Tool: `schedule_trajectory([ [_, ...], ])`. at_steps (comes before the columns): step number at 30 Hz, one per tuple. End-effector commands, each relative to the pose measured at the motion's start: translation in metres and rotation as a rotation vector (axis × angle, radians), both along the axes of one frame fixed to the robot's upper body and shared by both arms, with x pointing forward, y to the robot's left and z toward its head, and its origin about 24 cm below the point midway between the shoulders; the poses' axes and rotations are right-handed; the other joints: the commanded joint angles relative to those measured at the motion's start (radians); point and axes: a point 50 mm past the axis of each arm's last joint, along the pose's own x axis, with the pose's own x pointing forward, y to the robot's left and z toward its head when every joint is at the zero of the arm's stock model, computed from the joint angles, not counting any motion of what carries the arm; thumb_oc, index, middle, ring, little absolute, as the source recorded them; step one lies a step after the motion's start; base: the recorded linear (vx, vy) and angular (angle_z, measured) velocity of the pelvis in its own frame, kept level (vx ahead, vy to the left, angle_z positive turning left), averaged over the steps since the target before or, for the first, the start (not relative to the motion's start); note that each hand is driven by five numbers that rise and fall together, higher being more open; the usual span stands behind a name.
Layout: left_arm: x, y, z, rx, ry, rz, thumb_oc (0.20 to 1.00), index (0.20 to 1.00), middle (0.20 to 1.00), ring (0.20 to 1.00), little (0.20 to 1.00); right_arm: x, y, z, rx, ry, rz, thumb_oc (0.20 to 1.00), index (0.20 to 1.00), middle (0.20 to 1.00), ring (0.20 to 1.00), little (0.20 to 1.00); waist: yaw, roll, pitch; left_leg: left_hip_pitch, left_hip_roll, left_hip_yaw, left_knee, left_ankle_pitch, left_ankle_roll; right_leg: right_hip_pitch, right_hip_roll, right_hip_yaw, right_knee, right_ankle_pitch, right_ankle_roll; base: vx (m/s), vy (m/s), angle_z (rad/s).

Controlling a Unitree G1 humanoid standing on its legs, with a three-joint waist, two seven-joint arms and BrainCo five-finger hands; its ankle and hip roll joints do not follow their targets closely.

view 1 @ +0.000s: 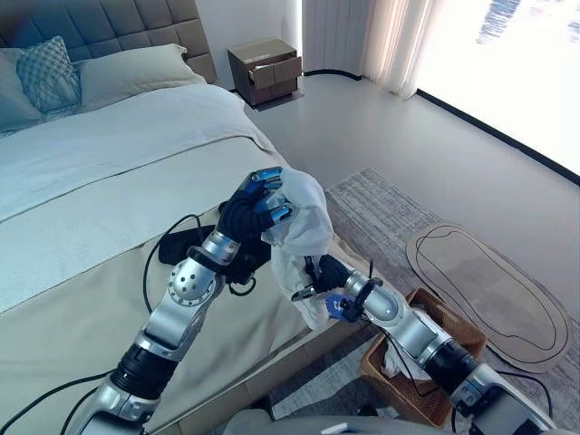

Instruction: Pick up clothes into the bucket

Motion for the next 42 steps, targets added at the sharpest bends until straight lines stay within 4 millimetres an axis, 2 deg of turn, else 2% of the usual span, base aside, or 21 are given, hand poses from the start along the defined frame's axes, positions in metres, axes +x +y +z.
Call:
schedule_trajectory([
  [1, -0.001, -0.018, 0.043, -0.055, -0.178, -0.106, 0.200, 0.200, 0.200, 0.200, 0.200, 0.002, 0.031, 0.033, 0.135, -0.028, 0.138, 0.200, 0.200, 0.200, 0.200, 0.200, 0.001, -0.028, -0.046, -0.018, 0.057, -0.038, 0.033, -0.027, -0.025, -0.031, -0.077, -0.011, 0.034, 0.055, 0.055, 0.00, 0.000, 0.00],
  [3, 0.000, -0.019, 0.044, -0.058, -0.180, -0.110, 0.200, 0.200, 0.200, 0.200, 0.200, 0.002, 0.032, 0.033, 0.158, -0.006, 0.133, 0.200, 0.200, 0.200, 0.200, 0.200, -0.001, -0.029, -0.047, -0.017, 0.056, -0.038, 0.034, -0.027, -0.025, -0.031, -0.077, -0.009, 0.034, 0.055, 0.055, 0.00, 0.000, 0.00],
  [4, 0.001, -0.025, 0.045, -0.083, -0.170, -0.135, 0.200, 0.200, 0.200, 0.200, 0.200, 0.014, 0.036, 0.018, 0.136, 0.072, 0.096, 0.200, 0.200, 0.200, 0.200, 0.200, 0.009, -0.031, -0.052, -0.018, 0.055, -0.040, 0.036, -0.028, -0.026, -0.027, -0.077, -0.013, 0.032, 0.055, 0.054, 0.00, 0.000, 0.00],
  [7, 0.002, -0.020, 0.044, -0.105, -0.159, -0.120, 0.200, 0.200, 0.200, 0.200, 0.200, 0.027, 0.021, 0.038, 0.206, 0.021, 0.026, 0.200, 0.200, 0.200, 0.200, 0.200, 0.012, -0.035, -0.055, -0.016, 0.053, -0.039, 0.038, -0.029, -0.026, -0.025, -0.078, -0.012, 0.029, 0.059, 0.055, 0.00, 0.000, 0.00],
  [13, 0.004, -0.017, 0.045, -0.093, -0.169, -0.081, 0.200, 0.200, 0.200, 0.200, 0.200, 0.032, 0.000, 0.028, 0.239, 0.059, -0.104, 0.200, 0.200, 0.200, 0.200, 0.200, 0.007, -0.037, -0.059, -0.010, 0.053, -0.032, 0.042, -0.036, -0.024, -0.022, -0.077, -0.006, 0.030, 0.061, 0.056, 0.00, -0.006, -0.04],
  [14, 0.004, -0.004, 0.046, -0.081, -0.181, -0.025, 0.200, 0.200, 0.200, 0.200, 0.200, 0.031, -0.019, 0.051, 0.314, 0.007, -0.113, 0.200, 0.200, 0.200, 0.200, 0.200, 0.000, -0.043, -0.058, -0.016, 0.051, -0.028, 0.044, -0.026, -0.023, -0.030, -0.079, -0.003, 0.032, 0.068, 0.055, -0.04, -0.003, -0.05],
  [16, -0.001, 0.008, 0.046, -0.084, -0.196, 0.031, 0.200, 0.200, 0.200, 0.200, 0.200, 0.017, -0.042, 0.058, 0.368, -0.022, -0.165, 0.200, 0.200, 0.200, 0.200, 0.200, -0.008, -0.042, -0.059, -0.010, 0.054, -0.019, 0.042, -0.034, -0.025, -0.031, -0.076, 0.005, 0.033, 0.062, 0.057, 0.01, -0.005, -0.02],
  [20, 0.001, 0.022, 0.029, -0.127, -0.128, 0.119, 0.200, 0.200, 0.200, 0.200, 0.200, 0.007, -0.078, 0.036, 0.412, -0.002, -0.374, 0.200, 0.200, 0.200, 0.200, 0.200, -0.032, -0.042, -0.054, -0.008, 0.056, -0.012, 0.047, -0.038, -0.025, -0.033, -0.073, 0.012, 0.037, 0.060, 0.055, 0.00, -0.006, -0.15],
  [23, -0.002, 0.032, 0.015, -0.140, -0.074, 0.169, 0.200, 0.200, 0.200, 0.200, 0.200, 0.003, -0.091, 0.031, 0.426, -0.002, -0.449, 0.200, 0.200, 0.200, 0.200, 0.200, -0.036, -0.043, -0.054, -0.006, 0.059, -0.009, 0.049, -0.040, -0.025, -0.033, -0.072, 0.016, 0.037, 0.059, 0.055, -0.01, -0.006, -0.07],
  [24, 0.000, 0.041, -0.009, -0.147, 0.007, 0.226, 0.200, 0.200, 0.200, 0.200, 0.200, -0.004, -0.126, -0.016, 0.358, 0.116, -0.643, 0.200, 0.200, 0.200, 0.200, 0.200, -0.037, -0.042, -0.051, -0.003, 0.060, -0.009, 0.049, -0.041, -0.026, -0.032, -0.069, 0.016, 0.037, 0.056, 0.057, 0.00, 0.000, 0.00],
  [25, 0.000, 0.041, -0.009, -0.146, 0.007, 0.226, 0.200, 0.200, 0.200, 0.200, 0.200, -0.004, -0.126, -0.016, 0.358, 0.115, -0.643, 0.200, 0.200, 0.200, 0.200, 0.200, -0.038, -0.042, -0.053, -0.004, 0.060, -0.009, 0.049, -0.040, -0.026, -0.033, -0.070, 0.016, 0.037, 0.057, 0.057, 0.00, 0.000, 0.00],
  [26, -0.001, 0.051, -0.030, -0.133, 0.078, 0.302, 0.200, 0.200, 0.200, 0.200, 0.200, -0.012, -0.144, -0.012, 0.410, 0.072, -0.730, 0.200, 0.200, 0.200, 0.200, 0.200, -0.046, -0.044, -0.051, -0.005, 0.062, -0.007, 0.049, -0.040, -0.028, -0.038, -0.068, 0.022, 0.040, 0.056, 0.058, -0.01, -0.009, -0.05],
  [28, -0.002, 0.057, -0.047, -0.091, 0.131, 0.350, 0.200, 0.200, 0.200, 0.200, 0.200, -0.017, -0.164, -0.011, 0.422, 0.028, -0.833, 0.200, 0.200, 0.200, 0.200, 0.200, -0.053, -0.045, -0.055, -0.004, 0.065, -0.003, 0.048, -0.041, -0.029, -0.040, -0.065, 0.028, 0.039, 0.055, 0.058, 0.00, -0.017, -0.10],
  [29, -0.002, 0.056, -0.048, -0.091, 0.131, 0.349, 0.200, 0.200, 0.200, 0.200, 0.200, -0.018, -0.164, -0.011, 0.421, 0.029, -0.834, 0.200, 0.200, 0.200, 0.200, 0.200, -0.052, -0.045, -0.056, -0.004, 0.066, -0.003, 0.048, -0.041, -0.029, -0.040, -0.065, 0.029, 0.039, 0.055, 0.058, 0.01, -0.028, -0.08],
  [30, -0.005, 0.061, -0.066, -0.075, 0.203, 0.374, 0.263, 0.263, 0.263, 0.263, 0.263, -0.021, -0.180, -0.006, 0.427, -0.025, -0.911, 0.200, 0.200, 0.200, 0.200, 0.200, -0.061, -0.046, -0.057, -0.002, 0.068, 0.001, 0.046, -0.041, -0.028, -0.044, -0.062, 0.035, 0.039, 0.055, 0.058, 0.01, -0.016, -0.07],
  [31, -0.005, 0.061, -0.067, -0.076, 0.203, 0.373, 0.398, 0.398, 0.398, 0.398, 0.398, -0.021, -0.180, -0.006, 0.427, -0.026, -0.912, 0.200, 0.200, 0.200, 0.200, 0.200, -0.060, -0.046, -0.058, -0.002, 0.068, 0.001, 0.046, -0.042, -0.029, -0.044, -0.062, 0.035, 0.039, 0.055, 0.058, 0.01, -0.021, -0.12],
  [32, -0.006, 0.062, -0.074, -0.060, 0.229, 0.384, 1.000, 1.000, 1.000, 1.000, 1.000, -0.021, -0.186, -0.003, 0.432, -0.054, -0.943, 0.200, 0.200, 0.200, 0.200, 0.200, -0.062, -0.046, -0.058, -0.001, 0.070, 0.002, 0.046, -0.042, -0.028, -0.046, -0.061, 0.039, 0.039, 0.055, 0.058, 0.00, -0.019, -0.10],
  [33, -0.012, 0.065, -0.090, -0.010, 0.291, 0.393, 1.000, 1.000, 1.000, 1.000, 1.000, -0.022, -0.199, 0.006, 0.444, -0.115, -0.997, 0.200, 0.200, 0.200, 0.200, 0.200, -0.070, -0.047, -0.055, -0.002, 0.072, 0.005, 0.045, -0.042, -0.027, -0.051, -0.058, 0.045, 0.038, 0.055, 0.058, 0.00, -0.019, -0.12],
  [36, -0.018, 0.065, -0.110, 0.063, 0.375, 0.363, 1.000, 1.000, 1.000, 1.000, 1.000, -0.022, -0.216, 0.012, 0.467, -0.156, -1.074, 0.200, 0.200, 0.200, 0.200, 0.200, -0.078, -0.045, -0.054, -0.003, 0.073, 0.014, 0.043, -0.043, -0.027, -0.063, -0.054, 0.055, 0.038, 0.057, 0.058, -0.01, -0.023, -0.05],
  [41, -0.025, 0.066, -0.141, 0.165, 0.501, 0.337, 1.000, 1.000, 1.000, 1.000, 1.000, -0.018, -0.227, 0.026, 0.474, -0.221, -1.100, 0.200, 0.200, 0.200, 0.200, 0.200, -0.089, -0.041, -0.053, -0.004, 0.075, 0.029, 0.039, -0.042, -0.026, -0.081, -0.050, 0.075, 0.041, 0.060, 0.059, -0.01, -0.011, -0.13],
  [42, -0.029, 0.066, -0.156, 0.234, 0.560, 0.325, 1.000, 1.000, 1.000, 1.000, 1.000, -0.017, -0.235, 0.030, 0.471, -0.242, -1.129, 0.200, 0.200, 0.200, 0.200, 0.200, -0.098, -0.039, -0.053, -0.004, 0.076, 0.037, 0.039, -0.042, -0.026, -0.088, -0.049, 0.081, 0.043, 0.061, 0.060, 0.00, -0.002, -0.16],
])
